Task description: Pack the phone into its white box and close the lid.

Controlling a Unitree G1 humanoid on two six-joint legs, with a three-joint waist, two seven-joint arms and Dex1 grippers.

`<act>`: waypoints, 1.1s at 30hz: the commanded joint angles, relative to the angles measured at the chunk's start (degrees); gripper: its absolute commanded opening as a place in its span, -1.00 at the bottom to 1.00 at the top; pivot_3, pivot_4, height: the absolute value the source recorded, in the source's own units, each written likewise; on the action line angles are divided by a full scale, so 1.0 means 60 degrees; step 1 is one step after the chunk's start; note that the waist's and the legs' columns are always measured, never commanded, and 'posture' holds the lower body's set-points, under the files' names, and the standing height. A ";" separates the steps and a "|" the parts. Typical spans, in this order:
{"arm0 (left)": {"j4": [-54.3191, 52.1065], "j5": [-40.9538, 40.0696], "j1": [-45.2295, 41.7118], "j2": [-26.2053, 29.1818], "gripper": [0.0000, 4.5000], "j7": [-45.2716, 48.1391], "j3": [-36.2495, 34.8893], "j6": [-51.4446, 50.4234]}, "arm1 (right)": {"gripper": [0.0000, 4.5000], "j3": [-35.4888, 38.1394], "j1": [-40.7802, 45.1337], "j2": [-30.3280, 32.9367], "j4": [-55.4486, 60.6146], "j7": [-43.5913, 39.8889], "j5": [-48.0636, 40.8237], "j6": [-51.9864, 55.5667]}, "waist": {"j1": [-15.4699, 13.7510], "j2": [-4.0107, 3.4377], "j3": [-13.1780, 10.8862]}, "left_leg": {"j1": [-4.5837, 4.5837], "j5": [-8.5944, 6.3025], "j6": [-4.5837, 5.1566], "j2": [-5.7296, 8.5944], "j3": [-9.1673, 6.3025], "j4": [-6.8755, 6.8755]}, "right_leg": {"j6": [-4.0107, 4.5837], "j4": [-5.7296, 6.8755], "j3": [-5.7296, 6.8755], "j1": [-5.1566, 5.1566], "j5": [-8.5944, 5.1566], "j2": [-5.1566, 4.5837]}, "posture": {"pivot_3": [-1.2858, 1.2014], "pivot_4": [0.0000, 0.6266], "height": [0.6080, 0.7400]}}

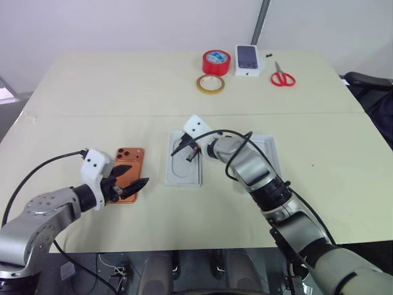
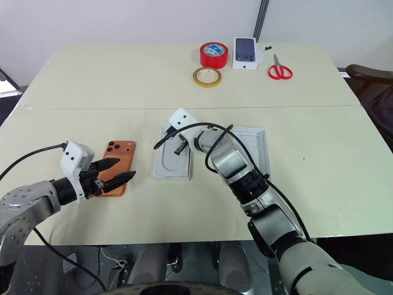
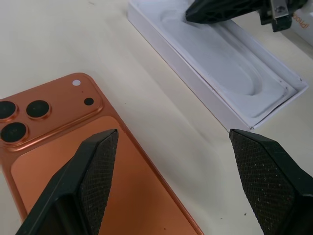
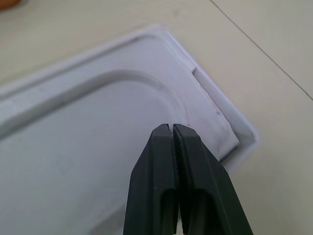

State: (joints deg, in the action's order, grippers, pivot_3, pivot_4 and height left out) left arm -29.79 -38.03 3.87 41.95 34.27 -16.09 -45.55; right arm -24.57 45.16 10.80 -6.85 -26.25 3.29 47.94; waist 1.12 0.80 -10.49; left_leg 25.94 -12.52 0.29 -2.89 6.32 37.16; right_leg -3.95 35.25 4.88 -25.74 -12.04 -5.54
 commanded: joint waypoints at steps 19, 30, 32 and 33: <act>-0.0149 0.0179 -0.0321 -0.0302 0.69 -0.0277 -0.0176 0.0203 | -0.94 -0.0243 0.0266 -0.0253 -0.0056 -0.0089 0.0520 -0.0743 | 0.0009 0.0002 0.0001 | -0.0003 0.0014 0.0005 -0.0003 0.0000 0.0002 | -0.0001 0.0009 0.0001 0.0001 0.0001 0.0010 | 0.03 -0.52 0.93; -0.0437 0.0133 -0.0080 -0.0458 0.69 -0.0418 -0.0244 0.0125 | -0.94 -0.0367 0.0650 -0.0384 -0.1635 -0.0025 0.1075 -0.1613 | 0.0000 0.0002 0.0001 | -0.0012 0.0024 0.0008 -0.0004 -0.0004 0.0002 | -0.0004 0.0017 0.0002 0.0008 0.0001 0.0013 | 0.03 -0.52 0.93; -0.0463 0.0131 -0.0033 -0.0472 0.69 -0.0435 -0.0252 0.0123 | -0.94 -0.0551 0.0529 -0.0151 -0.1353 -0.0259 0.1252 -0.1645 | -0.0001 0.0002 0.0001 | -0.0013 0.0025 0.0009 -0.0004 -0.0002 0.0003 | -0.0004 0.0017 0.0002 0.0008 0.0001 0.0012 | 0.03 -0.52 0.93; -0.0469 0.0132 -0.0022 -0.0475 0.69 -0.0444 -0.0252 0.0124 | -0.94 -0.0632 0.0468 -0.0043 -0.1211 -0.0370 0.1334 -0.1660 | -0.0012 0.0002 0.0001 | -0.0013 0.0025 0.0008 -0.0004 -0.0003 0.0004 | -0.0004 0.0018 0.0002 0.0010 0.0001 0.0012 | 0.03 -0.52 0.93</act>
State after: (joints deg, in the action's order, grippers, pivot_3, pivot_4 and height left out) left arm -30.44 -36.90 3.88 39.18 31.96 -16.48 -45.60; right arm -27.53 48.34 9.66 -16.19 -27.41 10.16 38.34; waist 1.05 0.81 -10.48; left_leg 25.84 -12.38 0.33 -2.91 6.30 37.18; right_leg -3.97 35.36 4.89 -25.66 -12.03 -5.48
